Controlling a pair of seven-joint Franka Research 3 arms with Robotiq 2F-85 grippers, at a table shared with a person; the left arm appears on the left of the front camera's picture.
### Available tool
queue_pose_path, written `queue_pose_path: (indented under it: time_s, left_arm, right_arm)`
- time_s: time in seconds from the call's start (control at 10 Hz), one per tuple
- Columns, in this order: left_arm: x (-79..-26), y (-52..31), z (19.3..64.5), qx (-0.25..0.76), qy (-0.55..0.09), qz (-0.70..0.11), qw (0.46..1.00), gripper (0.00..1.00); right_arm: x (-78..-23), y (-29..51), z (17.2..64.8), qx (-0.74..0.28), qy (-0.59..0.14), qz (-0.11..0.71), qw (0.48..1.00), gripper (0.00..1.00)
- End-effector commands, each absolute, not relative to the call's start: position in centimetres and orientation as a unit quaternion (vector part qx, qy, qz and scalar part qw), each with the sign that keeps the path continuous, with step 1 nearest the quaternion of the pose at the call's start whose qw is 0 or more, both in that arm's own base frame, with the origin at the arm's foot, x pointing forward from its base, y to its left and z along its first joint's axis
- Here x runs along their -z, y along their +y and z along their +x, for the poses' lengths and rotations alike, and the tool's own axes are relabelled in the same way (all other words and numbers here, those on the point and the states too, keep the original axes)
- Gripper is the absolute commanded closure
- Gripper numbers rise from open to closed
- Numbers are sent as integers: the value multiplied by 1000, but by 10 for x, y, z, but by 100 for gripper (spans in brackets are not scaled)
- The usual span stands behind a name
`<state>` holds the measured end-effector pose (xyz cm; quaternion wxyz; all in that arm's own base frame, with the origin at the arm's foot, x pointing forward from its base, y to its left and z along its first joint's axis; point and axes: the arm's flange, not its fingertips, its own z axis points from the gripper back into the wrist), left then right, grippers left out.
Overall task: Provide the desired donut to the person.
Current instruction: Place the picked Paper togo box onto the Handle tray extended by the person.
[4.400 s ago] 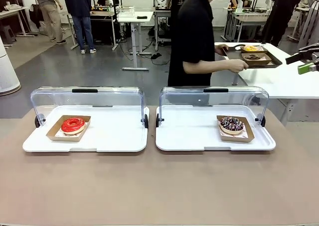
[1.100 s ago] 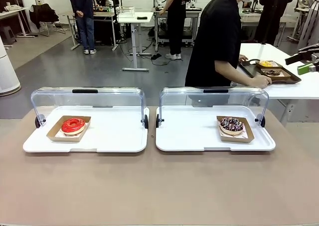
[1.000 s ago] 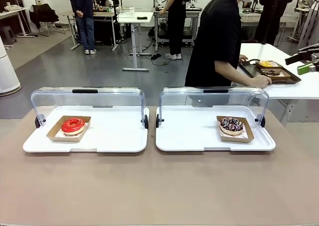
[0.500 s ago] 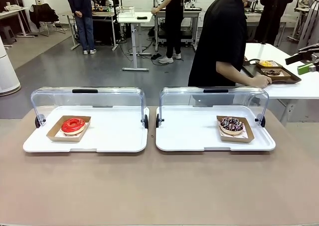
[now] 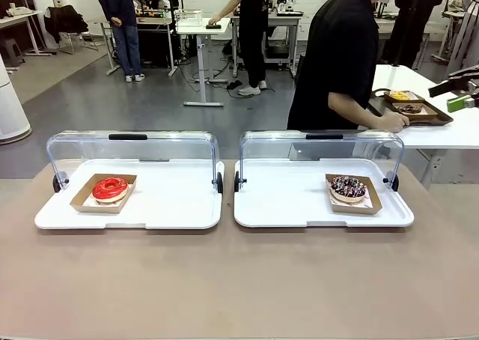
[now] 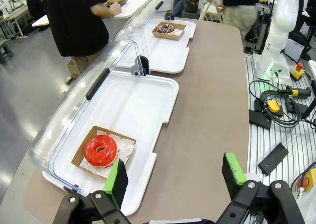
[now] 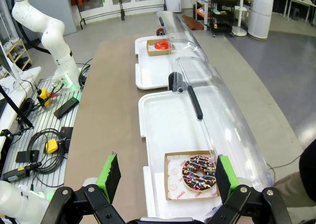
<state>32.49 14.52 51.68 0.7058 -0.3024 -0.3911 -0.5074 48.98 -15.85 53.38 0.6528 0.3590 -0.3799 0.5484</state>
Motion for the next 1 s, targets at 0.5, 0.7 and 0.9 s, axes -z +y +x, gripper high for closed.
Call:
queue_pose_path:
  time_s: [0.5,0.7,0.9]
  left_arm:
    - [-516,144,321,508,-395,-302,703,0]
    - [-516,144,321,508,-395,-302,703,0]
    - [-516,144,321,508,-395,-302,703,0]
  right_arm:
    - [-535,-157,490,-547,-384,360,651,0]
    - [-535,-157,490,-547,-384,360,651,0]
    - [-535,-157,490,-547,-384,360,651,0]
